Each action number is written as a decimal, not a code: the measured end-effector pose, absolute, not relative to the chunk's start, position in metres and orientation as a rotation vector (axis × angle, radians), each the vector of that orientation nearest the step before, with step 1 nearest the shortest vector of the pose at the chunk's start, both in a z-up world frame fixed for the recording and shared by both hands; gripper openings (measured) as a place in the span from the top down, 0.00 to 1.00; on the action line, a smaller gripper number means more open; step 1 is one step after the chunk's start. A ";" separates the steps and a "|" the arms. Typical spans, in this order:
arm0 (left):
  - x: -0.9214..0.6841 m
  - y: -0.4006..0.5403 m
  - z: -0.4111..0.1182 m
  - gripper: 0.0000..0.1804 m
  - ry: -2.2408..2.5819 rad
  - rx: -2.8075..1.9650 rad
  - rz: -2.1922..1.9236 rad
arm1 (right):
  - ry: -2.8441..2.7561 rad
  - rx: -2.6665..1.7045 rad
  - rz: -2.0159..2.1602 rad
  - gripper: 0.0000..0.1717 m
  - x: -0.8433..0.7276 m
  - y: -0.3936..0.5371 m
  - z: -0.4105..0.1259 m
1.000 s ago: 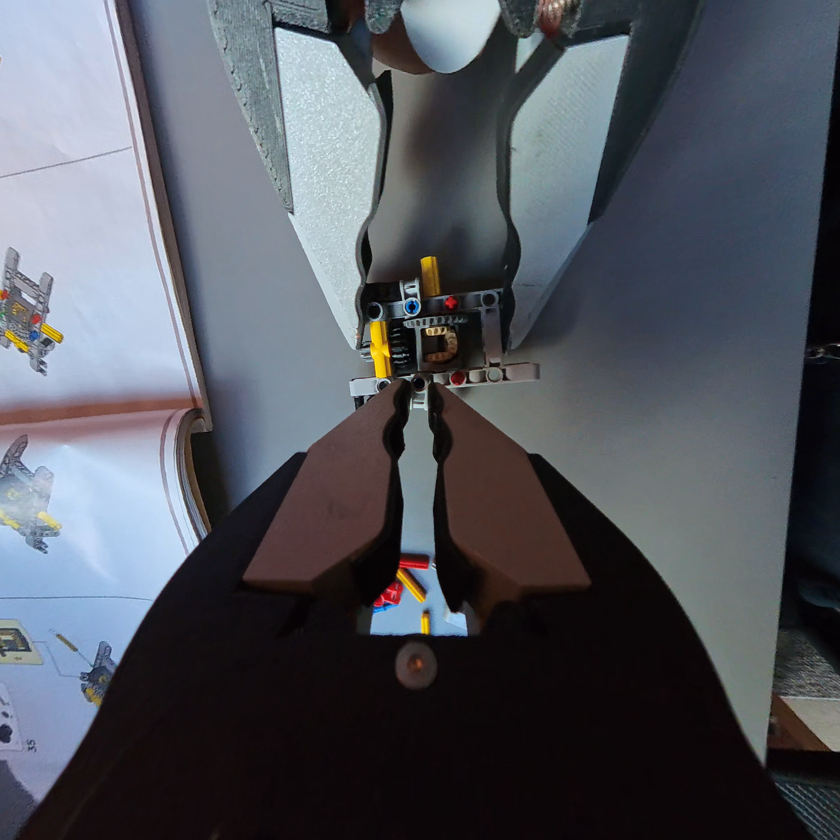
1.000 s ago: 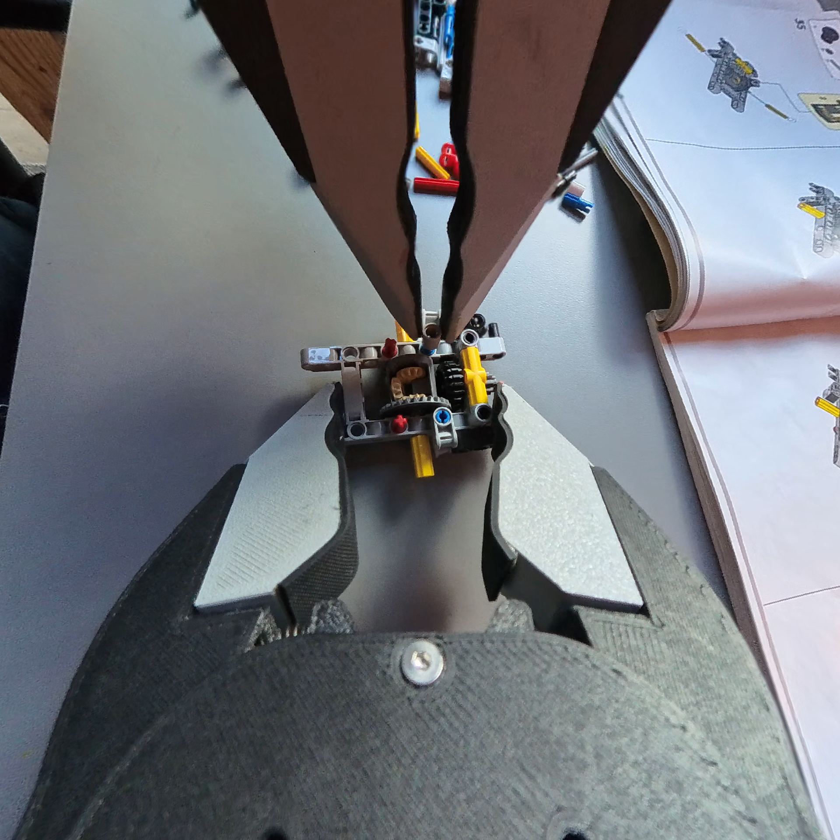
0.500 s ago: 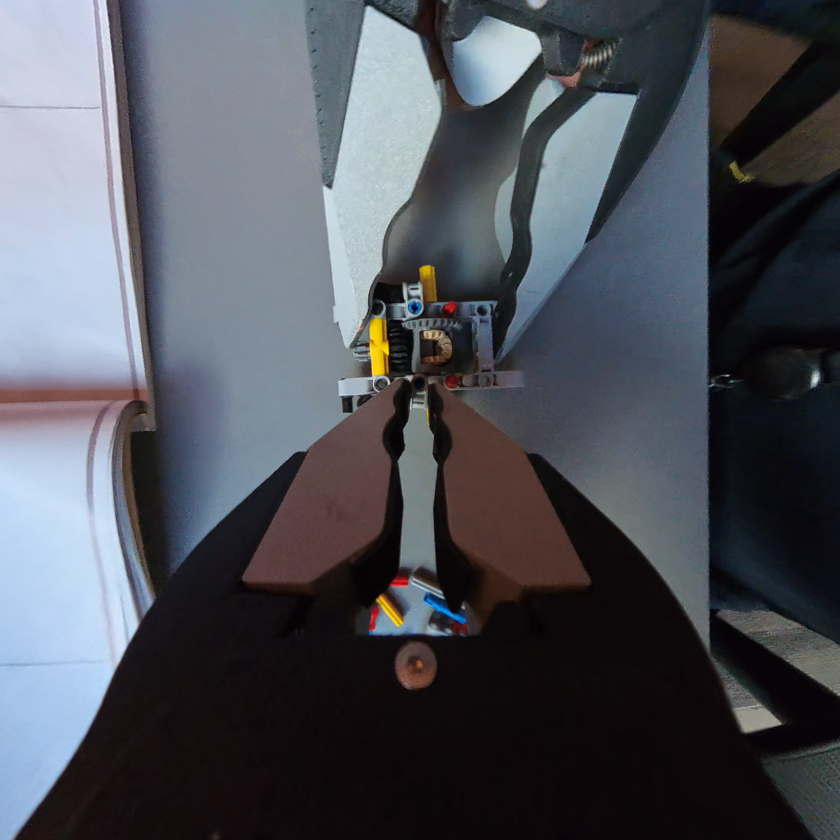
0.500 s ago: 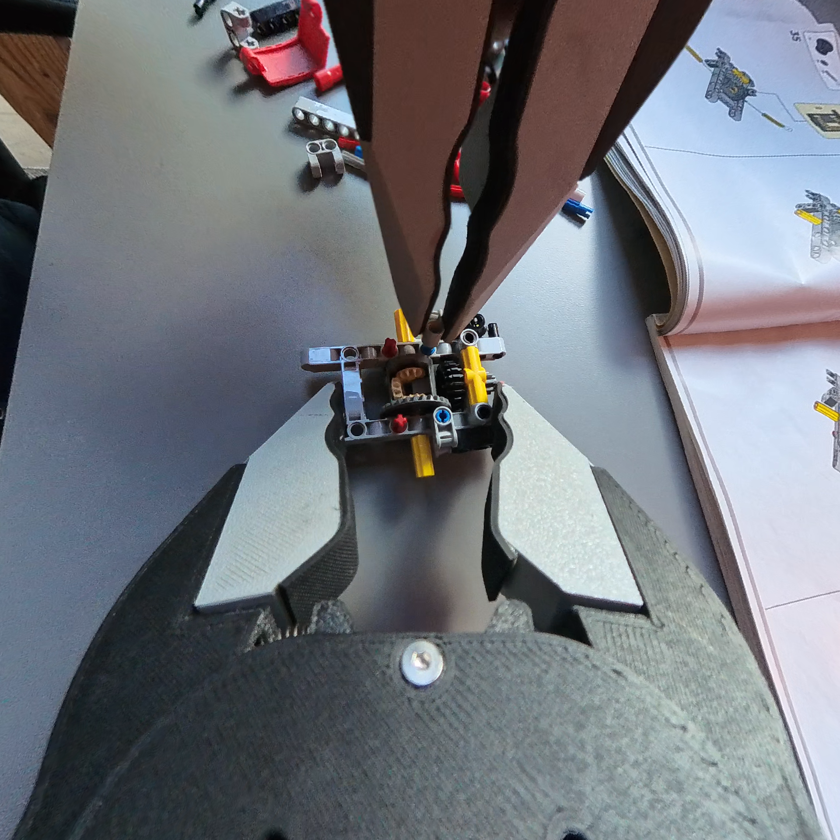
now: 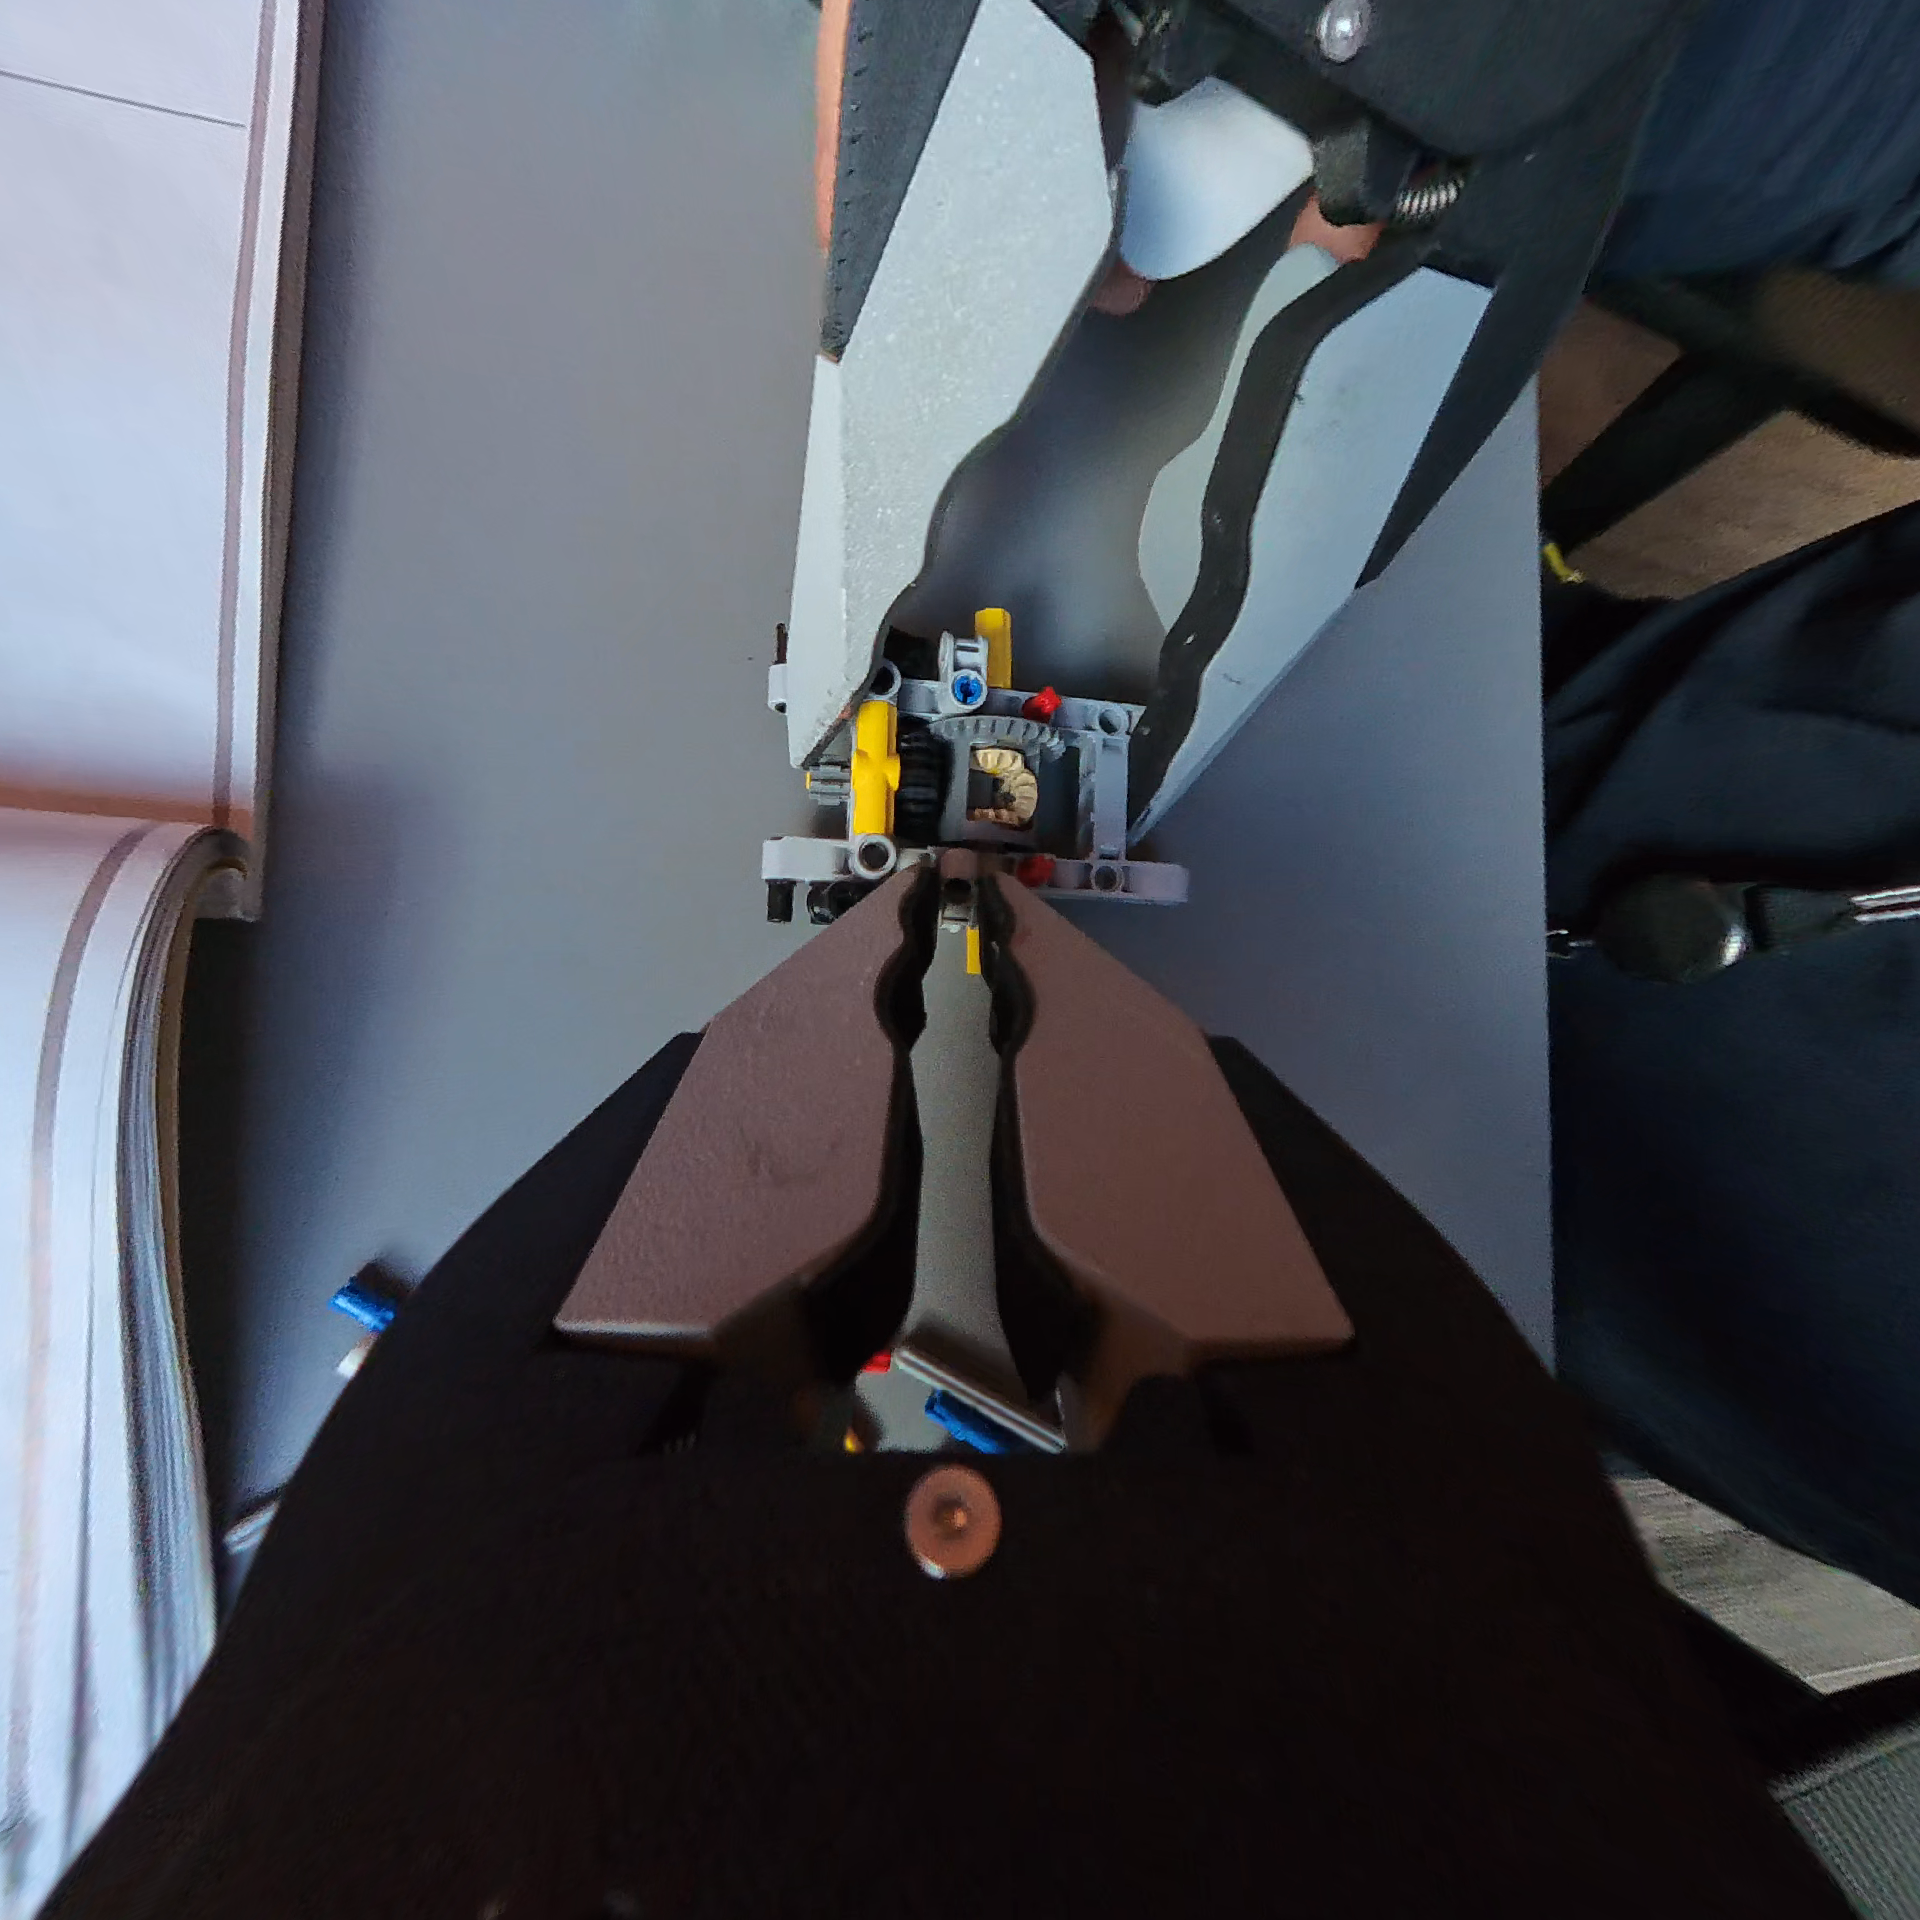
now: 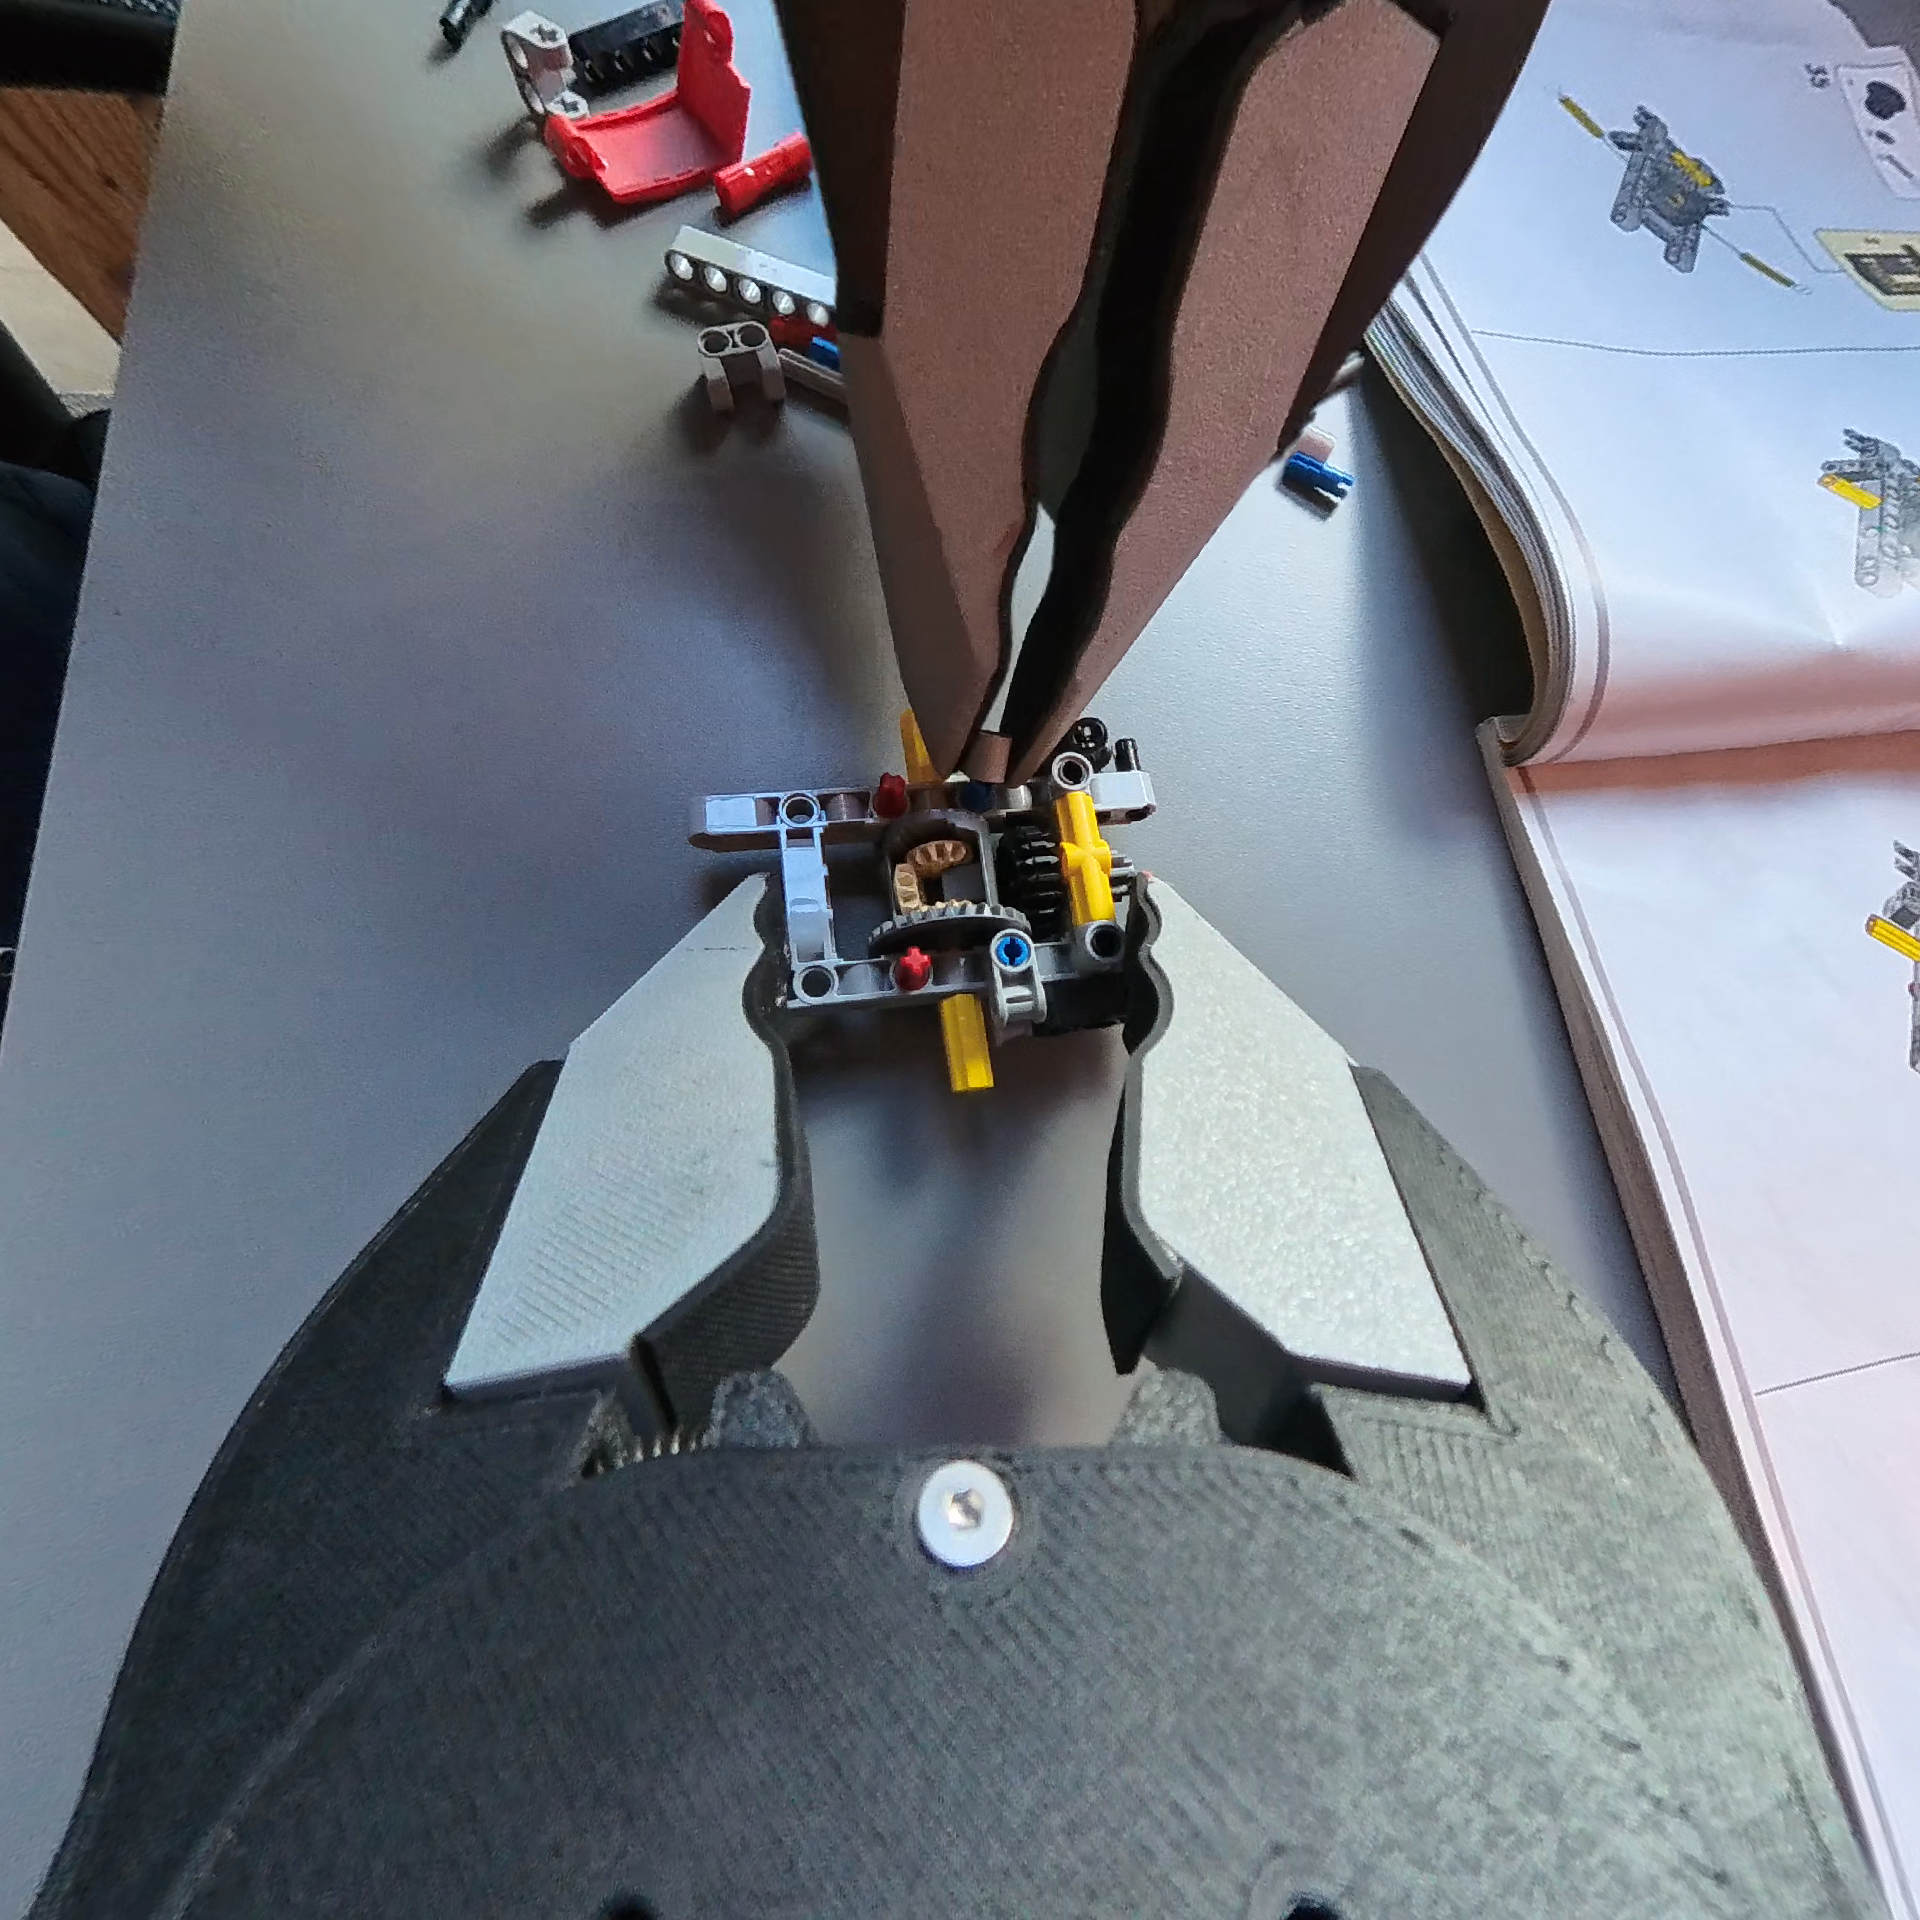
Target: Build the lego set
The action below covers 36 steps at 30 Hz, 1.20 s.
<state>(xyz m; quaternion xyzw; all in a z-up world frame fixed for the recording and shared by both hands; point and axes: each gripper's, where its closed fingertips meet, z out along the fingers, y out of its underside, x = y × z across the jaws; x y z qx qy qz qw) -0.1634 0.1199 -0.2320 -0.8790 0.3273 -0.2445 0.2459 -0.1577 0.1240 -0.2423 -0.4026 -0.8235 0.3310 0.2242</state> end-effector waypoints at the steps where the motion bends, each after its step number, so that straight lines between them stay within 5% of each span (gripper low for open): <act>1: -0.164 0.120 -0.232 0.97 0.915 -2.409 -0.623 | -2.273 -1.112 0.916 0.63 -0.158 0.124 -0.242; 12: -0.168 0.124 -0.232 0.97 1.251 -2.578 -0.105 | -2.257 -1.136 0.920 0.63 -0.159 0.126 -0.242; 36: -0.165 0.129 -0.236 0.97 1.036 -2.794 -0.212 | -2.208 -1.187 0.995 0.64 -0.158 0.131 -0.242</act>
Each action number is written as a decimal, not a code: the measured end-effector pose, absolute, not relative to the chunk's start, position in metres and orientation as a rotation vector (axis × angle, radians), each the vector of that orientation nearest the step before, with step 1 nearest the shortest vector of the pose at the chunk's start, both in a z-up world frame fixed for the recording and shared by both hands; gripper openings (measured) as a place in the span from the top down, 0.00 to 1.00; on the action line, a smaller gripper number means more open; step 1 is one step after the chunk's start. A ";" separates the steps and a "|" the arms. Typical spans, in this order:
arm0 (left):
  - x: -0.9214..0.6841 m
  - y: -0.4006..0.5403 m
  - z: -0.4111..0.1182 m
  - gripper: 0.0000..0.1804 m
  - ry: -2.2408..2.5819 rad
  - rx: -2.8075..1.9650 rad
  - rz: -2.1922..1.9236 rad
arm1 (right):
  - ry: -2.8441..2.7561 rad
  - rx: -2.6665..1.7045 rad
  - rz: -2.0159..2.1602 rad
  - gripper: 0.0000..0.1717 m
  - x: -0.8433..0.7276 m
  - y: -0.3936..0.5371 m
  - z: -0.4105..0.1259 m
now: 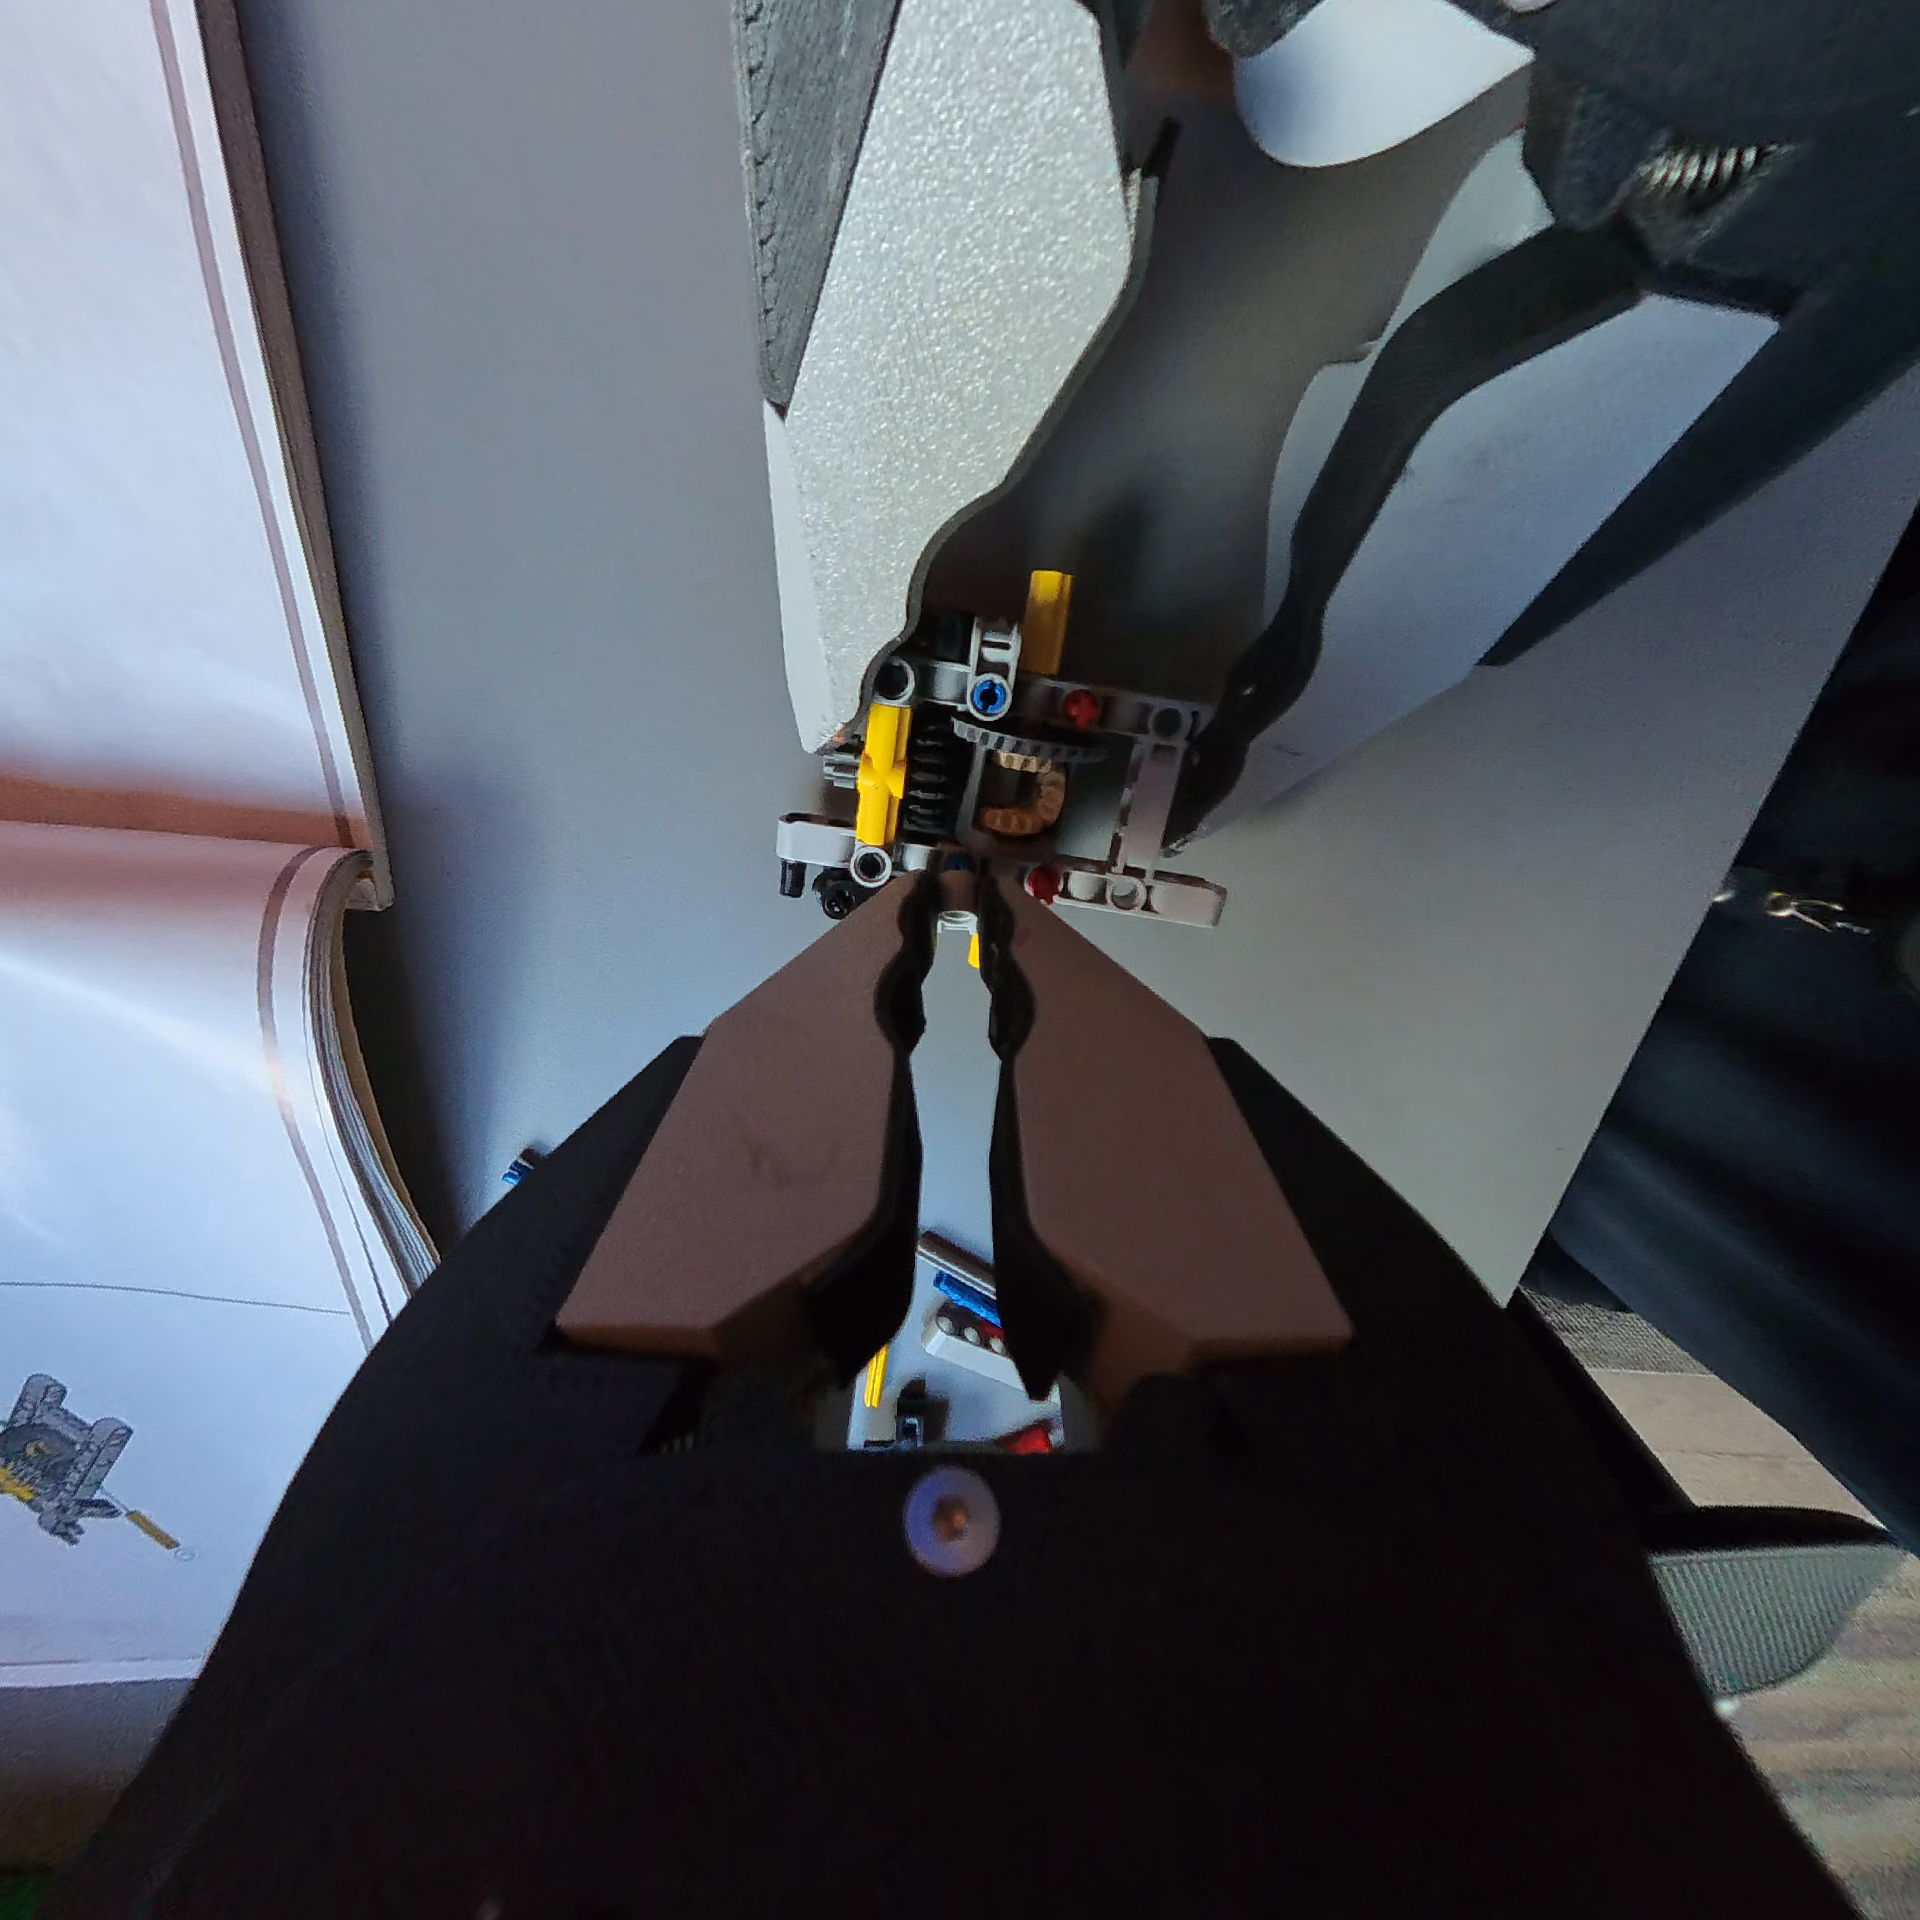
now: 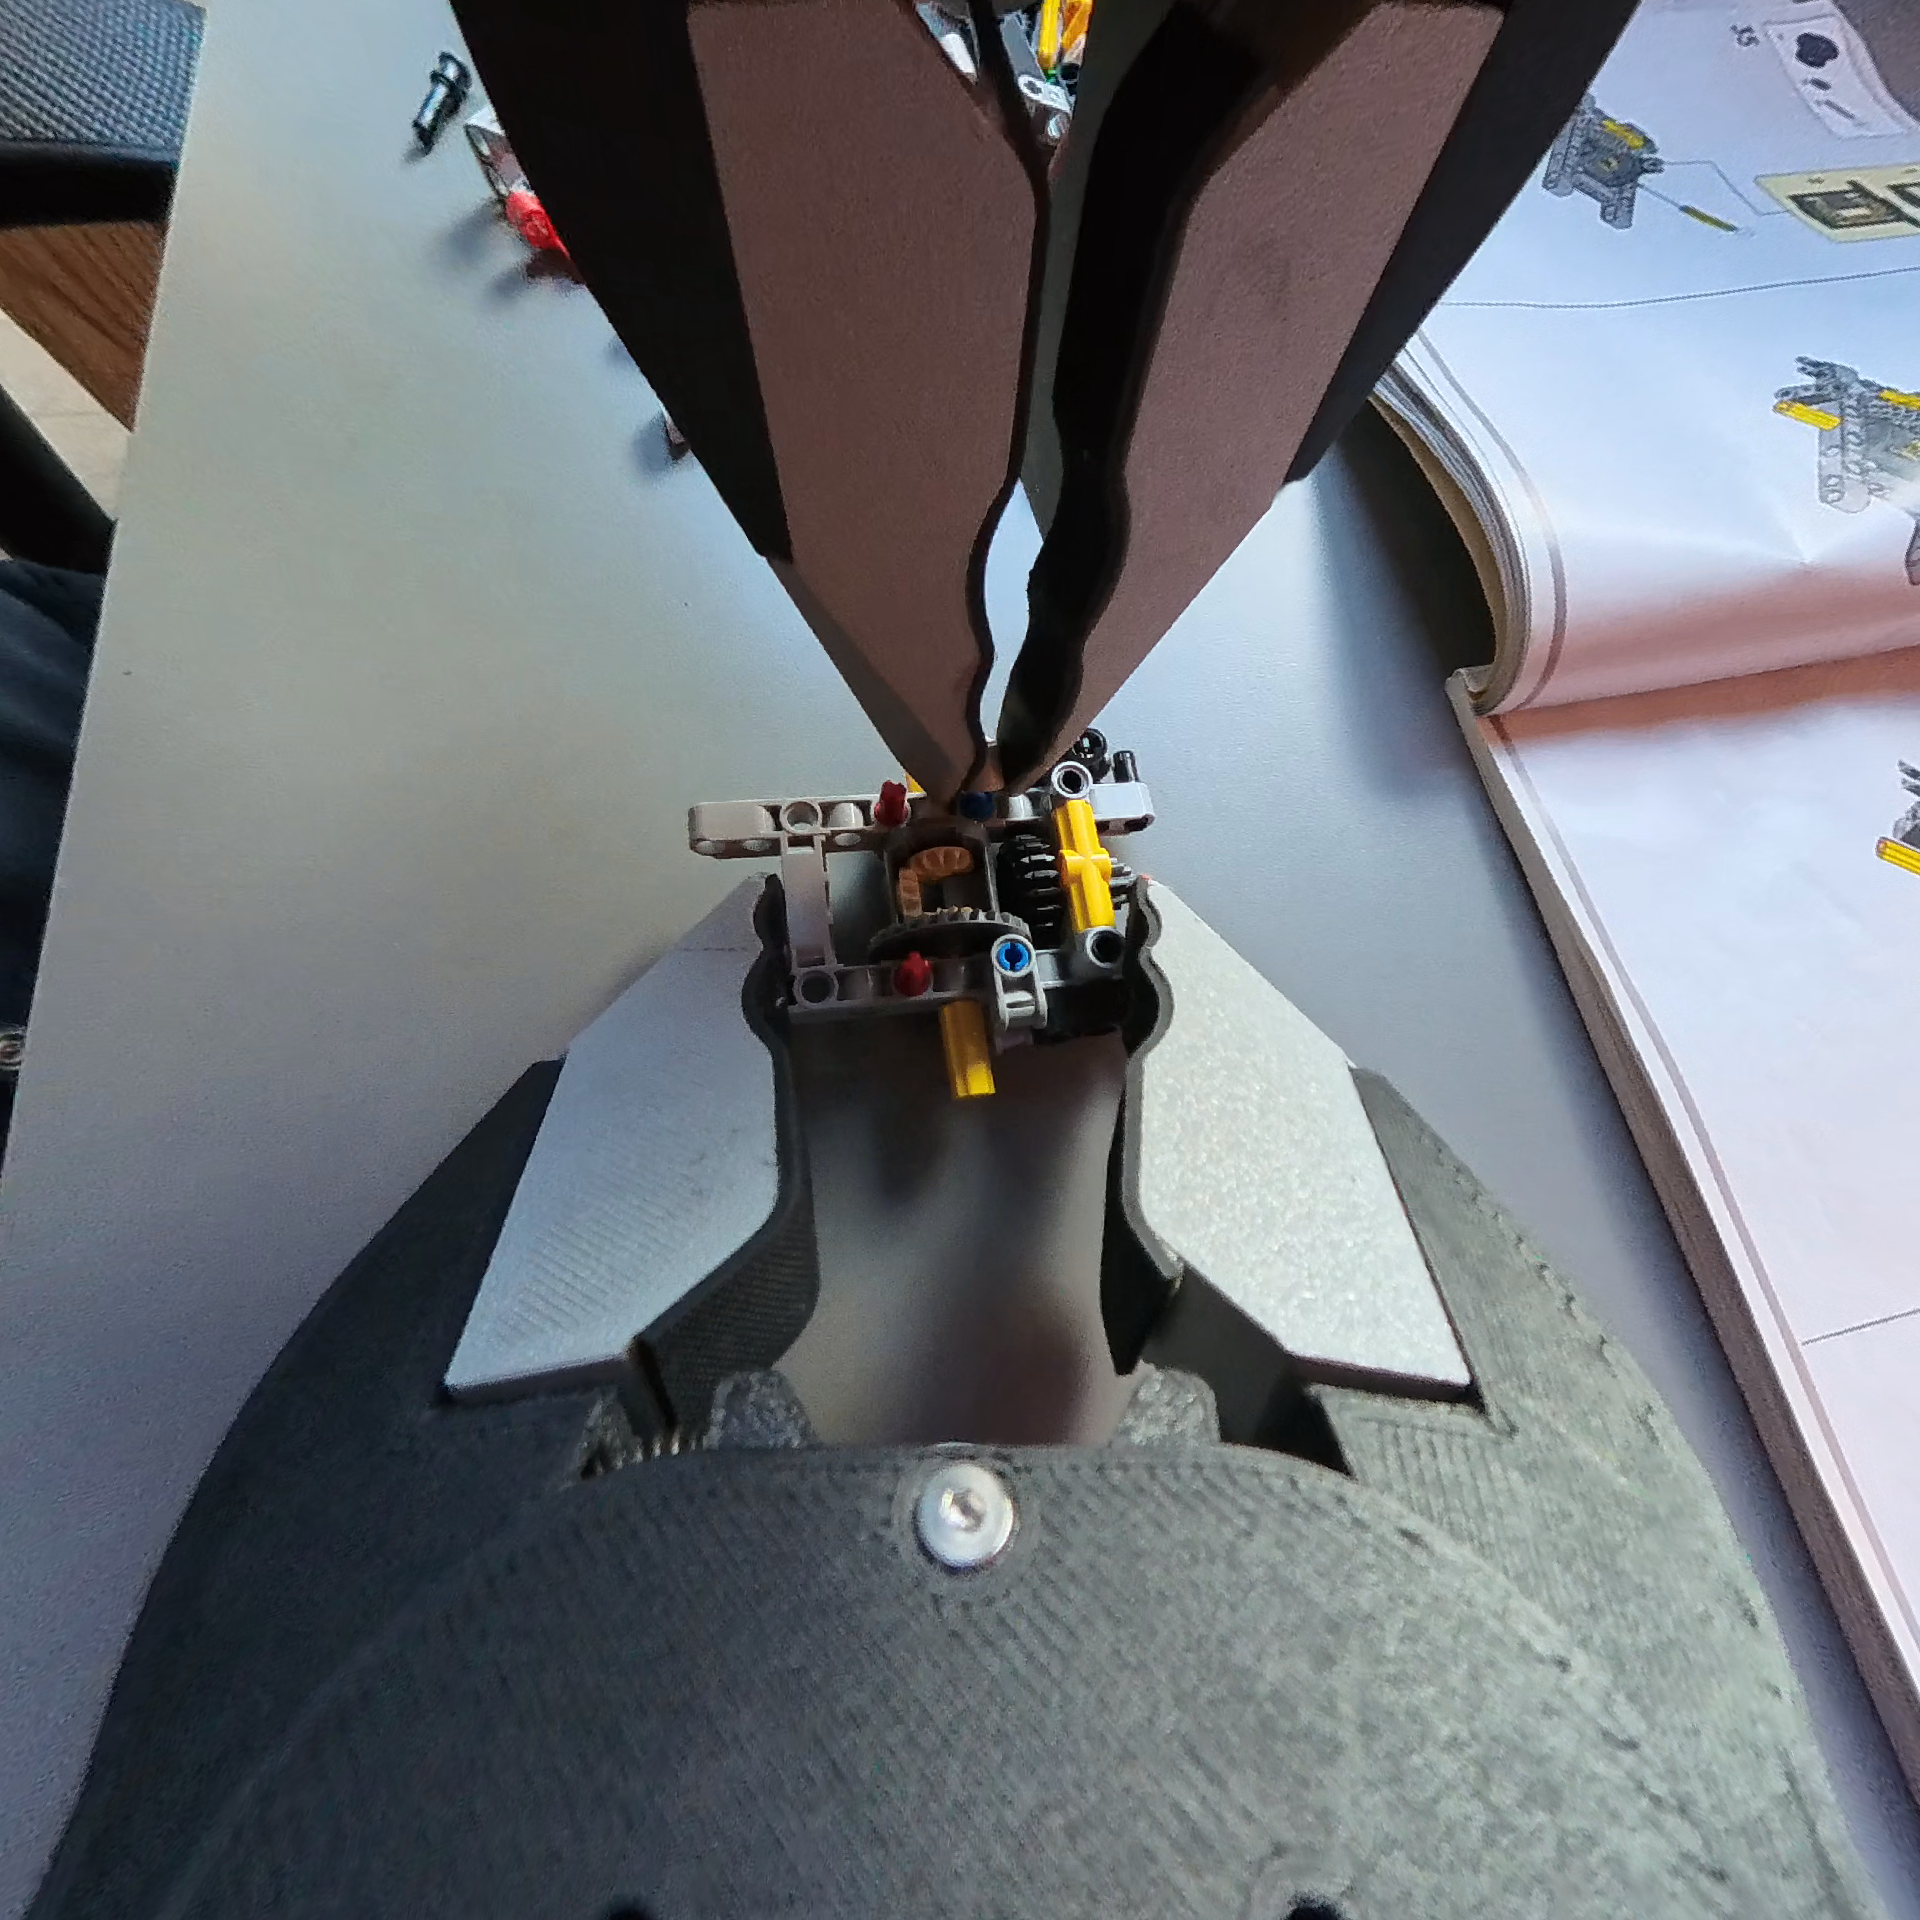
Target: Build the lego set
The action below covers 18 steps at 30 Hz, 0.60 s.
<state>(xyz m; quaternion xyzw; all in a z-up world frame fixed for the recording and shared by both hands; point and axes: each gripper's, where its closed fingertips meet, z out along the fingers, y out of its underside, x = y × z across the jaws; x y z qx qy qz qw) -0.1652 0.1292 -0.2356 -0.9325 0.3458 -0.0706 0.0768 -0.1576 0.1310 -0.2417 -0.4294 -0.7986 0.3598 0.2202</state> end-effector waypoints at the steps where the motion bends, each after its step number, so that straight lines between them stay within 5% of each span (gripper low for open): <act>1: -0.165 0.129 -0.236 0.97 1.038 -2.786 -0.211 | -2.208 -1.188 0.996 0.63 -0.158 0.131 -0.242; 18: -0.178 0.129 -0.204 0.97 1.003 -2.378 -0.047 | -2.123 -1.172 1.140 0.64 -0.158 0.132 -0.224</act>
